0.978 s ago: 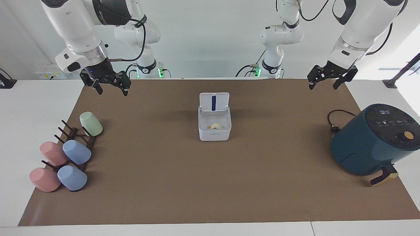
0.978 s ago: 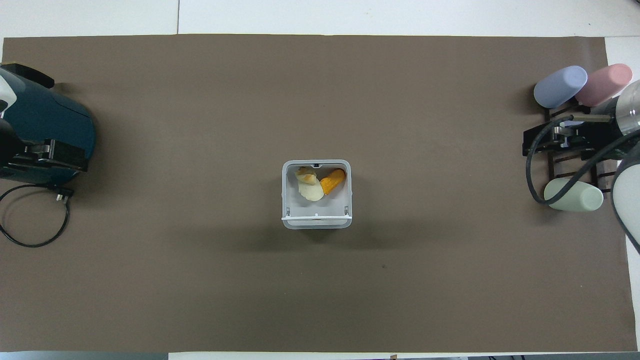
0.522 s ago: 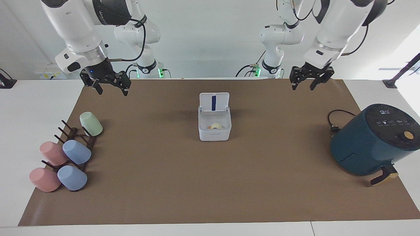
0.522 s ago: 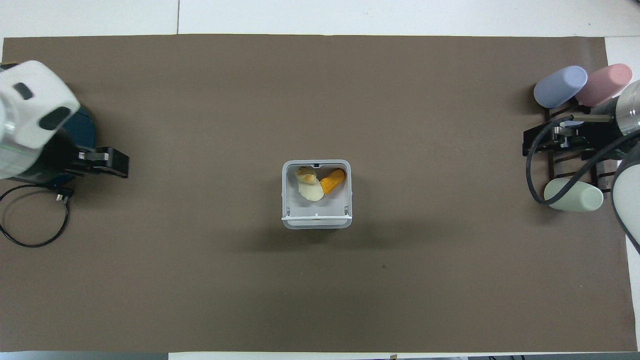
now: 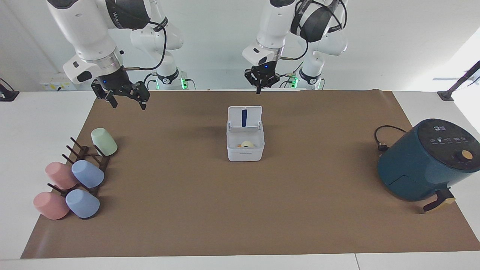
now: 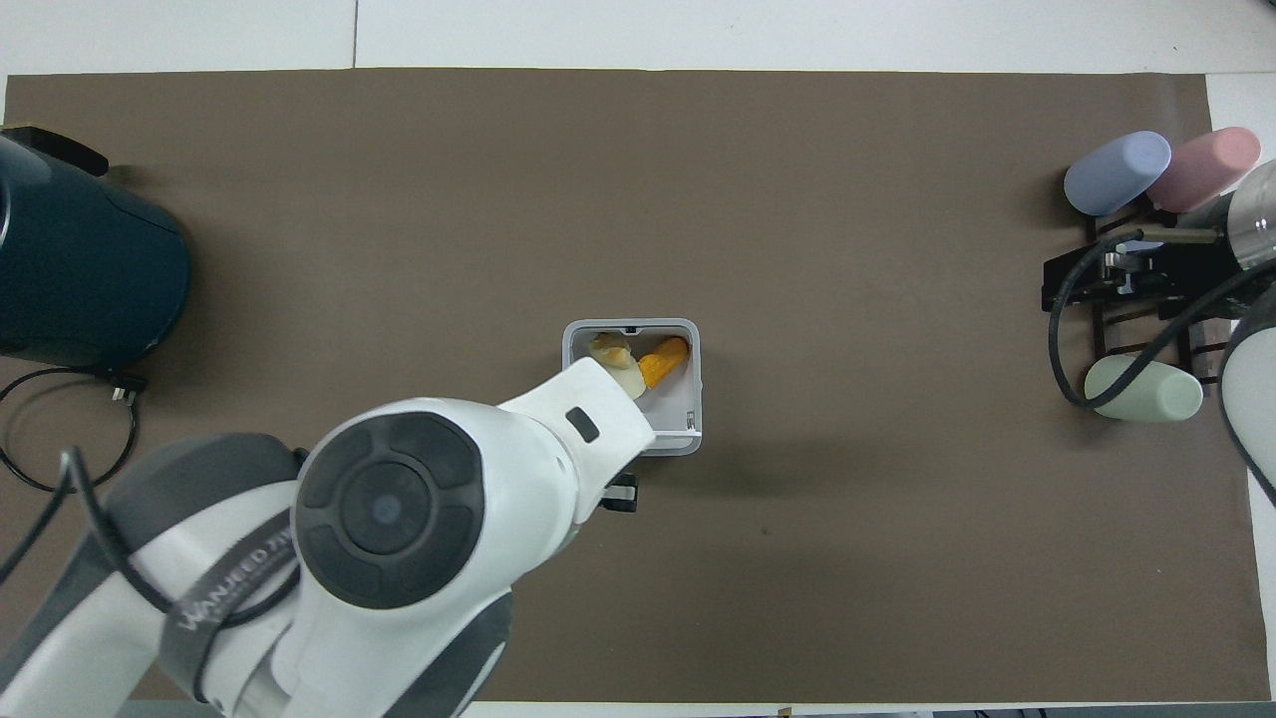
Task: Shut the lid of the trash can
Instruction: 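Swing the left arm over the white trash can toward its open lid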
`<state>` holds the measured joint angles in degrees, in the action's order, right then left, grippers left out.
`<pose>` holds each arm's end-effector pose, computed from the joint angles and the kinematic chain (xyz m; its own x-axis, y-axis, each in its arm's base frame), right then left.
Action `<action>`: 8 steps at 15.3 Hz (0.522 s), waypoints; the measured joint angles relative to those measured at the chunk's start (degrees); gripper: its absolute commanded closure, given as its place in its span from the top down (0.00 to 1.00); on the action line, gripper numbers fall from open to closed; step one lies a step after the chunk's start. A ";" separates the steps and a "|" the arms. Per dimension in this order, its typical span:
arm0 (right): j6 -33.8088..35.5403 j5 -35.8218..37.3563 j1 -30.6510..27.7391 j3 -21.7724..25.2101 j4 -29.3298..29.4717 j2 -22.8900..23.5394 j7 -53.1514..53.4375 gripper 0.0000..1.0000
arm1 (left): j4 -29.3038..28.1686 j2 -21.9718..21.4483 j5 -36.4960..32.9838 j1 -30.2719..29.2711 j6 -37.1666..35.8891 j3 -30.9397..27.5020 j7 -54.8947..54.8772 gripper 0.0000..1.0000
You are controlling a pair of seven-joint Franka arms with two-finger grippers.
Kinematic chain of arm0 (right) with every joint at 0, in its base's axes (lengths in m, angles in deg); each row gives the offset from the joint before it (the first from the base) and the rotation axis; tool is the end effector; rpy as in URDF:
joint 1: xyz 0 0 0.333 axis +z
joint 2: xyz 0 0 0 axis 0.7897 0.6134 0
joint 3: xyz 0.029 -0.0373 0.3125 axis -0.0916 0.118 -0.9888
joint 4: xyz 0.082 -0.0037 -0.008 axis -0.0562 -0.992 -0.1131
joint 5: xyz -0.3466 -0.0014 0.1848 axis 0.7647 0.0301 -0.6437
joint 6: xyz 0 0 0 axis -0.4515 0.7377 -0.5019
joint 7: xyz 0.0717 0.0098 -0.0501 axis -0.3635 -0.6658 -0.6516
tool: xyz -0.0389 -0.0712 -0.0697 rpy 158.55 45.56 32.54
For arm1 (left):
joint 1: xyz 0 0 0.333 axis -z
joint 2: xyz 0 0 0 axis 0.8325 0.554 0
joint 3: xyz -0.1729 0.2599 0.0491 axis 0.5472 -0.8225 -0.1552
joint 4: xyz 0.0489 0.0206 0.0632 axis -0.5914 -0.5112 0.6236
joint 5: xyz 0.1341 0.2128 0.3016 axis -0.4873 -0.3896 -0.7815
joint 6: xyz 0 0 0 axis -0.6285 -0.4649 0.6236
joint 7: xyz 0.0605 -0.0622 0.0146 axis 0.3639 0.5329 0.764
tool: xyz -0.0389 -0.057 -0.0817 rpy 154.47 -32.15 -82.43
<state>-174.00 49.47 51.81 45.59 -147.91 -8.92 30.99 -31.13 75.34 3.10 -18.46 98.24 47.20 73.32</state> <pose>0.5523 0.0321 0.6073 0.9943 -0.1045 -0.0233 -0.1045 -0.9945 0.0039 0.3665 -0.3940 0.5328 0.9804 -0.1972 0.0025 -0.1962 -0.9738 0.1150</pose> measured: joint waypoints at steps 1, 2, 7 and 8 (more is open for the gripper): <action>0.00 0.00 0.00 0.00 0.00 0.00 0.00 1.00 | -1.05 0.65 0.03 0.85 2.20 -0.05 0.90 0.00; 0.00 0.00 0.00 0.00 0.00 0.00 0.00 1.00 | -1.55 1.64 0.06 1.09 4.21 -0.05 1.32 0.00; 0.00 0.00 0.00 0.00 0.00 0.00 0.00 1.00 | -1.51 4.92 0.88 0.14 11.17 -1.31 1.49 0.00; 0.00 0.00 0.00 0.00 0.00 0.00 0.00 1.00 | -1.36 5.17 1.07 -0.56 12.28 -1.54 1.49 0.00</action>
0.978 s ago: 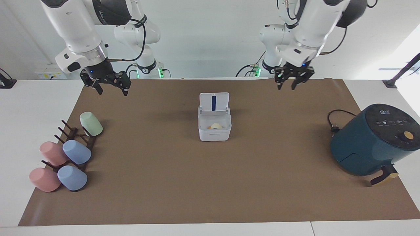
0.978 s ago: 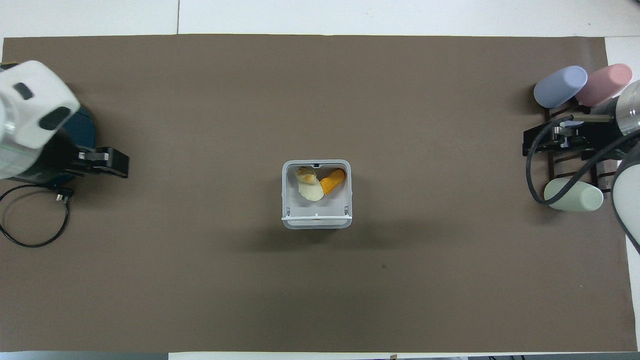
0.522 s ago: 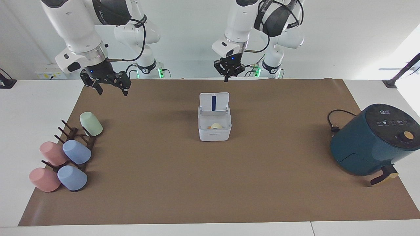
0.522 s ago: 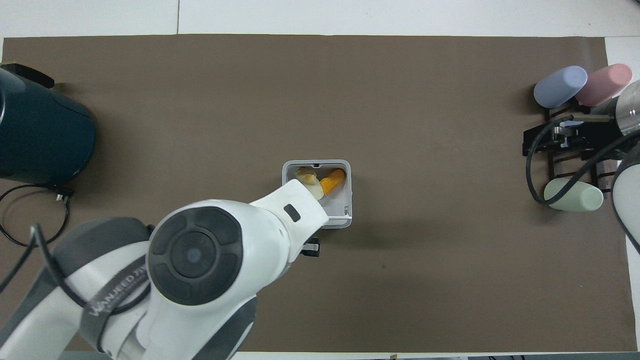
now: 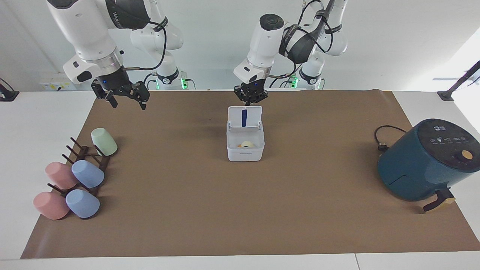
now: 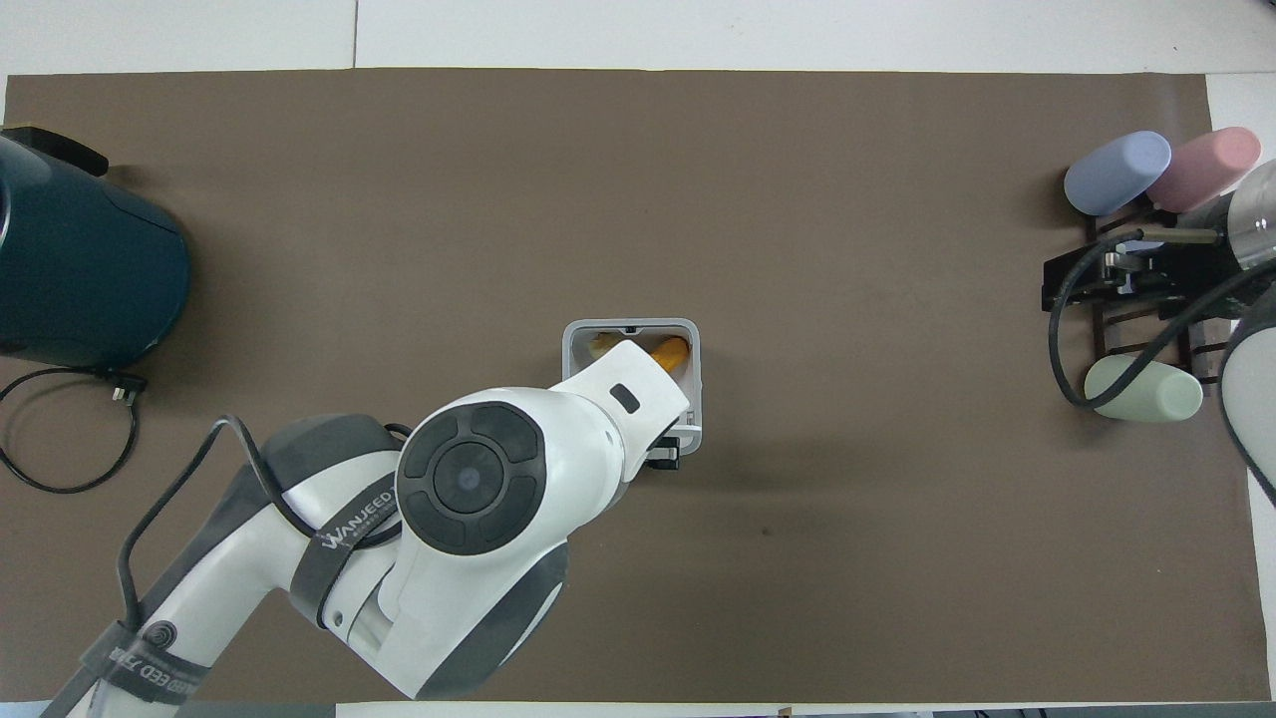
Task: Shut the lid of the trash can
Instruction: 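Swing the left arm over the white trash can toward its open lid, then push the open lid down onto the trash can with the left gripper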
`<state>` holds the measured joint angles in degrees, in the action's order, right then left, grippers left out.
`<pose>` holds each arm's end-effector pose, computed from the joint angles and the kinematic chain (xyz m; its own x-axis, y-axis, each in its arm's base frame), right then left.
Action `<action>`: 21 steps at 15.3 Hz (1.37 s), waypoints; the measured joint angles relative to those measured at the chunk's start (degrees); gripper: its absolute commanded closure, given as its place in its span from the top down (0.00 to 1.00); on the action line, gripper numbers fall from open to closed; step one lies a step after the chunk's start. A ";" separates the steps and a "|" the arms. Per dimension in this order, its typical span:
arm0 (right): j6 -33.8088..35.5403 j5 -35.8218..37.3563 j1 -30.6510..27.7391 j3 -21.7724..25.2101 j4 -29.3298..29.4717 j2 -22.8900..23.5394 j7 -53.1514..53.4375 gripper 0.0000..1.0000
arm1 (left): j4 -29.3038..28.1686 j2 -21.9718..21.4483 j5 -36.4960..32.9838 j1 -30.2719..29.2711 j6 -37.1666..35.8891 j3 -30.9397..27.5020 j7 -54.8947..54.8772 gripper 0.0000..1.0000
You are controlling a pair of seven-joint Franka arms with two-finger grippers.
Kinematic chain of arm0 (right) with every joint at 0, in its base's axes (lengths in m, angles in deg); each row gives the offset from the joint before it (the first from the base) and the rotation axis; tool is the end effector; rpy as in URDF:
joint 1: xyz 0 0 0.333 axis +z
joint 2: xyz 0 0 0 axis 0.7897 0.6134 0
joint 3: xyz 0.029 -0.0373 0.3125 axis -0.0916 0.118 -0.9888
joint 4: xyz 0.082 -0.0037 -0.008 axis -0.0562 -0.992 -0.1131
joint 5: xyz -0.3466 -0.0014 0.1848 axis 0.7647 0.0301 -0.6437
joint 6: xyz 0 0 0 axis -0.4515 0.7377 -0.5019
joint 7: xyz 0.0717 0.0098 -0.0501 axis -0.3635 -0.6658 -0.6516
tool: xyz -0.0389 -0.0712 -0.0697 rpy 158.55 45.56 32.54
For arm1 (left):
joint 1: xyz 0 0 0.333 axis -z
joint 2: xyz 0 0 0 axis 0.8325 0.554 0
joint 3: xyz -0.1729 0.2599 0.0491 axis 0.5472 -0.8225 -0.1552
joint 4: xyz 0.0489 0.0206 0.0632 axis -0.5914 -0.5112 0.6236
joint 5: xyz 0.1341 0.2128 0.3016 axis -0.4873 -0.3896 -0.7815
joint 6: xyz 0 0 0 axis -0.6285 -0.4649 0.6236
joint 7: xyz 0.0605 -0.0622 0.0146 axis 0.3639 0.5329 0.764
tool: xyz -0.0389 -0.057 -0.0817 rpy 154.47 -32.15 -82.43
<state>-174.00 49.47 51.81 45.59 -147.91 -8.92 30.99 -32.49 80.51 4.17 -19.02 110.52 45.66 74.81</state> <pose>0.5523 0.0321 0.6073 0.9943 -0.1045 -0.0233 -0.1045 -0.9945 0.0039 0.4078 -0.4001 0.4930 0.9924 -0.1037 0.0661 -0.1146 -0.9748 0.1914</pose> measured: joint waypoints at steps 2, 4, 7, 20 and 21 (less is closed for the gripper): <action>0.00 0.00 0.00 0.00 0.00 0.00 0.00 1.00 | 0.75 0.74 0.19 -1.66 1.39 -0.19 0.00 0.00; 0.00 0.00 0.00 0.00 0.00 0.00 0.00 1.00 | 2.49 2.28 0.27 -3.46 2.04 -0.29 0.00 0.00; 0.00 0.00 0.00 0.00 0.00 0.00 0.00 1.00 | 4.56 5.29 0.31 -5.39 4.09 -0.34 0.00 0.00; 0.00 0.00 0.00 0.00 0.00 0.00 0.00 1.00 | 4.54 13.71 0.33 -5.56 13.99 -0.30 0.00 0.00; 0.00 0.00 0.00 0.00 0.00 0.00 0.00 1.00 | 4.53 13.70 0.33 -5.56 14.02 -0.31 0.00 0.00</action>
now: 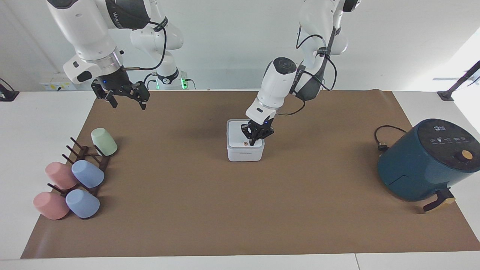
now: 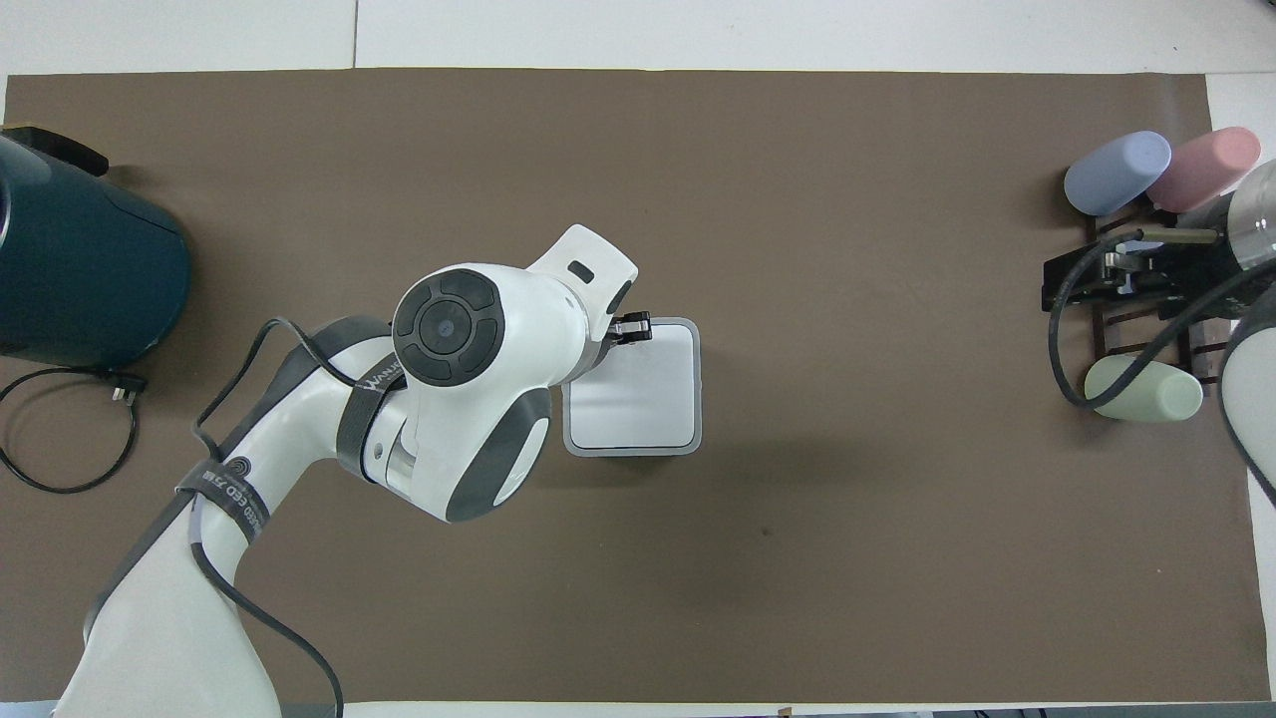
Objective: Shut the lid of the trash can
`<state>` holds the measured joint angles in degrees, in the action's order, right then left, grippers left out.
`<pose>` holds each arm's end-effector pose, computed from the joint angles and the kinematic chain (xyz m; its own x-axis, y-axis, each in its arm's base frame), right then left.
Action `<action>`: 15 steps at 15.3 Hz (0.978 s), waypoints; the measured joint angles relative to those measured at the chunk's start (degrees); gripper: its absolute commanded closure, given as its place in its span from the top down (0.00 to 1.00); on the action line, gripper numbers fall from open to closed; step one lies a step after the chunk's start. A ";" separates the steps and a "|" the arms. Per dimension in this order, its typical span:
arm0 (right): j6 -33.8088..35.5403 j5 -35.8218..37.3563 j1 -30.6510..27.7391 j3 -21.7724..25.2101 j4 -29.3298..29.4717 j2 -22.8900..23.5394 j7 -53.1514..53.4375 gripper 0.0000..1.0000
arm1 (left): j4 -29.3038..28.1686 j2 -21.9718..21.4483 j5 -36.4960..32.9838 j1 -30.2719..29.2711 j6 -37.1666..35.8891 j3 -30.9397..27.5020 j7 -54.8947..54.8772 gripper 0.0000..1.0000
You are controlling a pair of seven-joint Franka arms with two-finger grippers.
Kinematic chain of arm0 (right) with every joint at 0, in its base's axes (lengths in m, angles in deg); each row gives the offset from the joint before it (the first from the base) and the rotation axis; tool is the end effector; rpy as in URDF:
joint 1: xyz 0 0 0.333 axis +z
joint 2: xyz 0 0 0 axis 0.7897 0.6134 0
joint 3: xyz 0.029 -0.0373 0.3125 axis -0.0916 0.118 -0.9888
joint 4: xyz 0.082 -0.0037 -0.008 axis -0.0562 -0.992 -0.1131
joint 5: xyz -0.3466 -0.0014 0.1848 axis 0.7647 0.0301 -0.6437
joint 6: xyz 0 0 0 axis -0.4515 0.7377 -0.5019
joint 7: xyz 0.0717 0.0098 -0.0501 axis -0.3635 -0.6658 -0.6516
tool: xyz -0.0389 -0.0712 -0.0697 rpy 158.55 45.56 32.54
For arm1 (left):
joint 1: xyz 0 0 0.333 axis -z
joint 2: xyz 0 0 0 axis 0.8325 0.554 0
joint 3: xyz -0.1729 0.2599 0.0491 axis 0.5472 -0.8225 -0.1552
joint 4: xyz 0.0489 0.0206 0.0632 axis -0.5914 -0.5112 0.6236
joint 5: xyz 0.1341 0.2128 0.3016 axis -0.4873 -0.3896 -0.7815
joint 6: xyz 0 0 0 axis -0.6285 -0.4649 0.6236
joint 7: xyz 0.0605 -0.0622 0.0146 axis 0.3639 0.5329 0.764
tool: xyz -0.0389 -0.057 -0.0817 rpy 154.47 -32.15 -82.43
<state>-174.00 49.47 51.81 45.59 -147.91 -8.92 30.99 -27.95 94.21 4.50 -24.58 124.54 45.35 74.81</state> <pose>0.5523 0.0321 0.6073 0.9943 -0.1045 -0.0233 -0.1045 -0.9945 0.0039 0.5024 -0.3895 0.4142 0.9919 0.0400 0.1206 0.0082 -0.9672 0.2538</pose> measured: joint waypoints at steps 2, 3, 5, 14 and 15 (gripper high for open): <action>0.00 0.00 0.00 0.00 0.00 0.00 0.00 1.00 | -0.04 0.03 0.00 0.01 0.07 0.02 -0.03 0.00; 0.00 0.00 0.00 0.00 0.00 0.00 0.00 1.00 | -0.06 0.04 0.00 0.01 0.15 0.03 -0.06 0.00; 0.00 0.00 0.00 0.00 0.00 0.00 0.00 1.00 | -0.20 0.14 -0.01 0.02 0.49 0.02 -0.07 0.00; 0.00 0.00 0.00 0.00 0.00 0.00 0.00 1.00 | 0.52 0.59 0.00 0.05 0.75 0.15 -0.05 0.00; 0.00 0.00 0.00 0.00 0.00 0.00 0.00 1.00 | 1.25 0.59 0.00 0.02 -0.65 0.08 -0.05 0.00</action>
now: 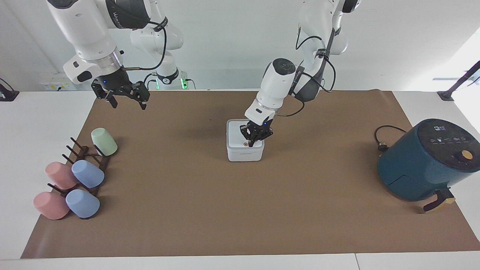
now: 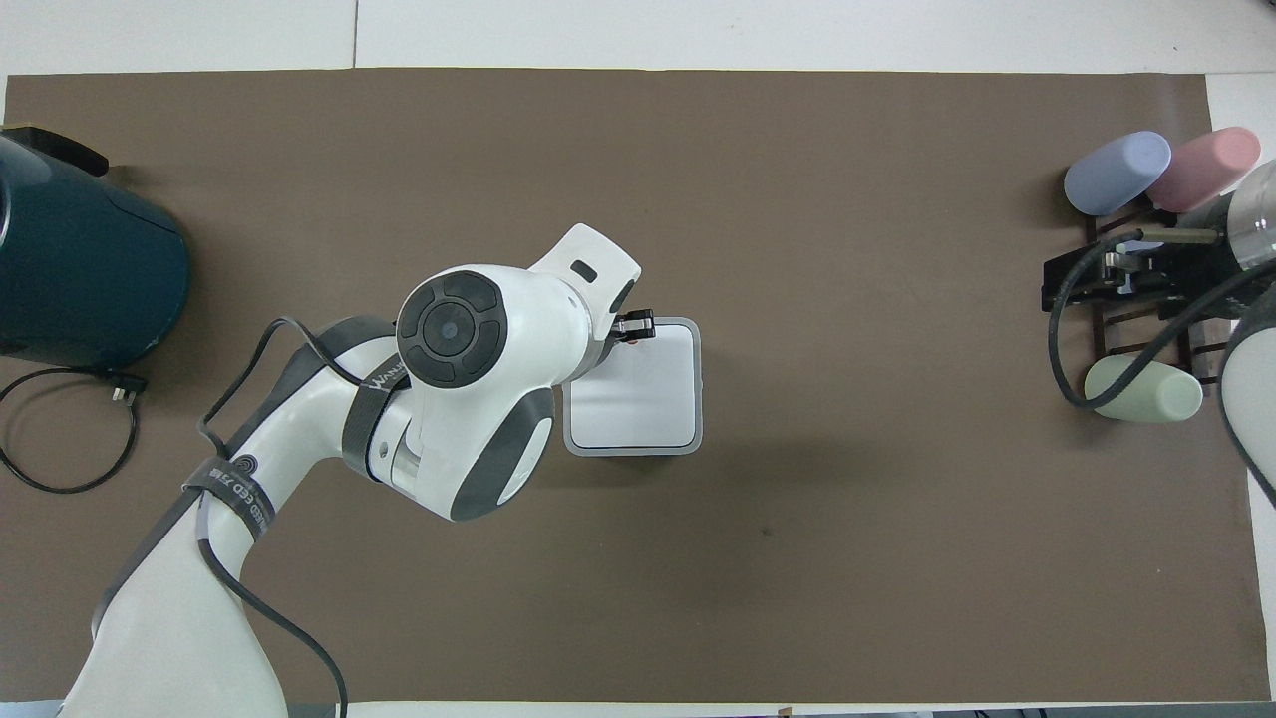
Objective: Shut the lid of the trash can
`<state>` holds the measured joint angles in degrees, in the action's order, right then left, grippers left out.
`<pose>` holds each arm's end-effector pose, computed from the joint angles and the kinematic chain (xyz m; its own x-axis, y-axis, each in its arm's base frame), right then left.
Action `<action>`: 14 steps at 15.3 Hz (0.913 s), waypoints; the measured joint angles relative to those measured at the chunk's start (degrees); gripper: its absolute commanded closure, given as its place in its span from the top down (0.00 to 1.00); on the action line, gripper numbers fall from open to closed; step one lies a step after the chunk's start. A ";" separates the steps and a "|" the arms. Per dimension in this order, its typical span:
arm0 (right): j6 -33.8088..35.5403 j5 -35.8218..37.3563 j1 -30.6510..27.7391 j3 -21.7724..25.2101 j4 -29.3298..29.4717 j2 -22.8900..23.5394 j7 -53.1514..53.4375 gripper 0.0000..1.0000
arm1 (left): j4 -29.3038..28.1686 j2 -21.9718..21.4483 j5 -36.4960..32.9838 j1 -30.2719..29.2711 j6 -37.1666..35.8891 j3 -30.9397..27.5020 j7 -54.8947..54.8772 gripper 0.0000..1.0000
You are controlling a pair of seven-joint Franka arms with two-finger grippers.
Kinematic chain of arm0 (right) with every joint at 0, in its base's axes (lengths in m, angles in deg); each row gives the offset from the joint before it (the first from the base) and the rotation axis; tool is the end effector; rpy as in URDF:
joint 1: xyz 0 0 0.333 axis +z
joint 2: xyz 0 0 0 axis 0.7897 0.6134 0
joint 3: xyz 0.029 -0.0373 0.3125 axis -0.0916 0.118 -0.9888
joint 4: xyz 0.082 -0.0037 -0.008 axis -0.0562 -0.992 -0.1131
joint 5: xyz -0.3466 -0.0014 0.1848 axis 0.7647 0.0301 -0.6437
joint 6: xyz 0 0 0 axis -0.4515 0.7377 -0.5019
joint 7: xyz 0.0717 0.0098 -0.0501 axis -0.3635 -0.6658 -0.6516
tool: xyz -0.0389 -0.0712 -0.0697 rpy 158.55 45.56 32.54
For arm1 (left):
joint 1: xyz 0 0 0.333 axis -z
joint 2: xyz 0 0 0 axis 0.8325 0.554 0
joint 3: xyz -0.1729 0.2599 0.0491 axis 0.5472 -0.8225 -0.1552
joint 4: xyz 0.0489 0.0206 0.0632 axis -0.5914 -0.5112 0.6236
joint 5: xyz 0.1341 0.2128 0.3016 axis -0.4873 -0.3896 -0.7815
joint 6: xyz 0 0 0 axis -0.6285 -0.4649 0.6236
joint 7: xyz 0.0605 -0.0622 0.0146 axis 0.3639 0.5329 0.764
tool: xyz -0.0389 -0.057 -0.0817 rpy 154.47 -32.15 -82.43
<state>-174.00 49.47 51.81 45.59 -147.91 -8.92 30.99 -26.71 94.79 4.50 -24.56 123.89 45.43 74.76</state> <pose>0.5523 0.0321 0.6073 0.9943 -0.1045 -0.0233 -0.1045 -0.9945 0.0039 0.5052 -0.3929 0.4171 0.9921 0.0366 0.1197 0.0049 -0.9668 0.2556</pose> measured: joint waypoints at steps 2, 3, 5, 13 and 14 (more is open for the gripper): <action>0.00 0.00 0.00 0.00 0.00 0.00 0.00 1.00 | 3.48 0.01 0.00 -0.81 -5.75 -0.28 0.00 0.00; 0.00 0.00 0.00 0.00 0.00 0.00 0.00 1.00 | 5.90 -0.02 0.00 -1.88 -9.14 -0.32 0.00 0.00; 0.00 0.00 0.00 0.00 0.00 0.00 0.00 1.00 | 10.86 -0.21 0.00 -4.63 -15.49 -0.44 -0.09 0.00; 0.00 0.00 0.00 0.00 0.00 0.00 0.00 1.00 | 14.39 -5.88 -0.02 -23.85 -33.45 -1.11 -22.99 1.00; 0.00 0.00 0.00 0.00 0.00 0.00 0.00 1.00 | 14.40 -6.62 -0.09 -26.10 -35.08 -1.14 -26.10 1.00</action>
<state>-174.00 49.47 51.81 45.59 -147.91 -8.92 30.99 -12.31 88.18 4.41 -50.65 88.81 44.29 48.65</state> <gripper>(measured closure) 0.000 0.626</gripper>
